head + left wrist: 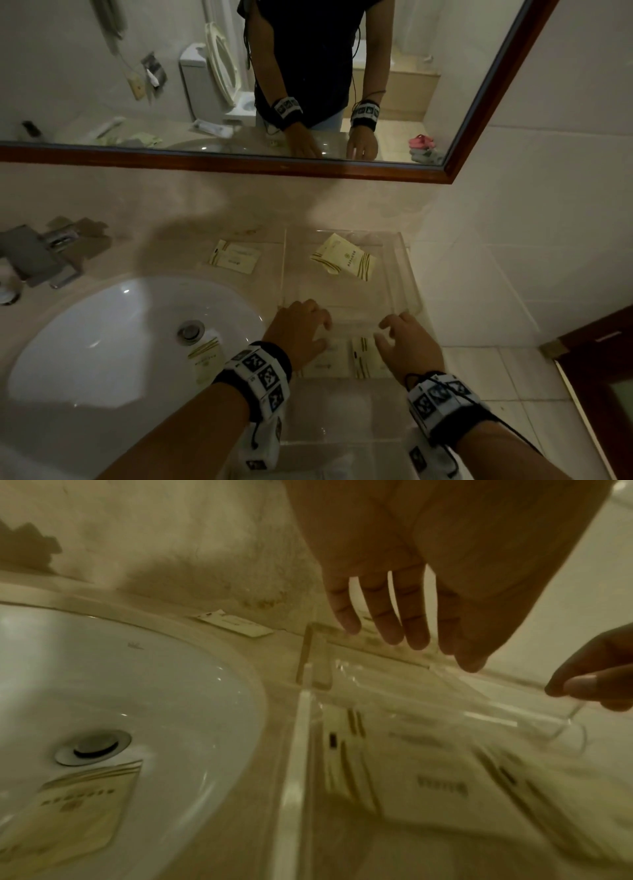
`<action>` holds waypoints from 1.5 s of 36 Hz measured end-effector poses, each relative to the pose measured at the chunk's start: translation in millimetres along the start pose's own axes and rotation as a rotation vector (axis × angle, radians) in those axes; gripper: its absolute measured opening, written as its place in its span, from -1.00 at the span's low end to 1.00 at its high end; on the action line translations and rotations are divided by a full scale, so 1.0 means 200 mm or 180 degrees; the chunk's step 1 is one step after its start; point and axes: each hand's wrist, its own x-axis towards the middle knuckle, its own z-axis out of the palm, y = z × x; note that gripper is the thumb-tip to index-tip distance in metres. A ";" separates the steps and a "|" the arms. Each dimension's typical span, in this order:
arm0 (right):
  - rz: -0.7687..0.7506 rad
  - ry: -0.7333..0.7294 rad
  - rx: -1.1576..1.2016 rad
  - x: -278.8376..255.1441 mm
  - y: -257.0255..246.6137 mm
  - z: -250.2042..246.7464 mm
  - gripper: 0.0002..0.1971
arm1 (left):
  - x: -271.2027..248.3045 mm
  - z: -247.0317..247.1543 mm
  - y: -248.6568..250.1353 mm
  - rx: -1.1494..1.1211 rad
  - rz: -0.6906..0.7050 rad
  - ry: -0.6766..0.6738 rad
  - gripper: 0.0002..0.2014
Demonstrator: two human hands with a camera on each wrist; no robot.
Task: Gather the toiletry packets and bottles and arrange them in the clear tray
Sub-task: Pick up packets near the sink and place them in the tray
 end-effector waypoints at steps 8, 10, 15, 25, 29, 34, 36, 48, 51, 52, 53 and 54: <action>-0.0021 0.0257 0.0015 0.15 -0.13 -0.14 -0.73 | 0.12 -0.15 -0.01 -0.0118 -0.0163 0.0331 -0.74; -0.0063 0.0290 -0.0038 0.19 -0.16 -0.15 -0.68 | 0.16 -0.18 -0.01 -0.0096 -0.0257 0.0439 -0.73; -0.0187 0.0293 -0.0226 0.30 -0.23 -0.17 -0.53 | 0.24 -0.20 -0.02 -0.0041 -0.0619 0.0485 -0.63; -0.0279 0.0044 -0.0397 0.45 -0.32 -0.16 -0.38 | 0.39 -0.19 0.01 0.0176 -0.0904 0.0405 -0.34; -0.0323 -0.0098 -0.0441 0.49 -0.33 -0.14 -0.30 | 0.45 -0.19 0.02 0.0170 -0.0949 0.0326 -0.27; -0.0384 -0.0360 -0.0453 0.54 -0.33 -0.11 -0.28 | 0.51 -0.17 0.04 0.0104 -0.0989 0.0282 -0.21; -0.0395 -0.0415 -0.0425 0.55 -0.31 -0.10 -0.26 | 0.53 -0.16 0.05 0.0092 -0.1021 0.0222 -0.22; -0.0511 -0.0354 -0.0618 0.56 -0.24 -0.10 -0.24 | 0.57 -0.11 0.04 0.0241 -0.1188 0.0075 -0.25; -0.0531 -0.0363 -0.0645 0.57 -0.23 -0.11 -0.22 | 0.57 -0.12 0.03 0.0220 -0.1159 0.0130 -0.29; -0.0533 -0.0359 -0.0654 0.57 -0.23 -0.11 -0.22 | 0.57 -0.12 0.03 0.0188 -0.1166 0.0147 -0.31; -0.0536 -0.0345 -0.0662 0.58 -0.23 -0.11 -0.21 | 0.57 -0.12 0.03 0.0156 -0.1180 0.0166 -0.31; -0.0544 -0.0329 -0.0668 0.58 -0.24 -0.11 -0.20 | 0.56 -0.11 0.03 0.0139 -0.1200 0.0178 -0.30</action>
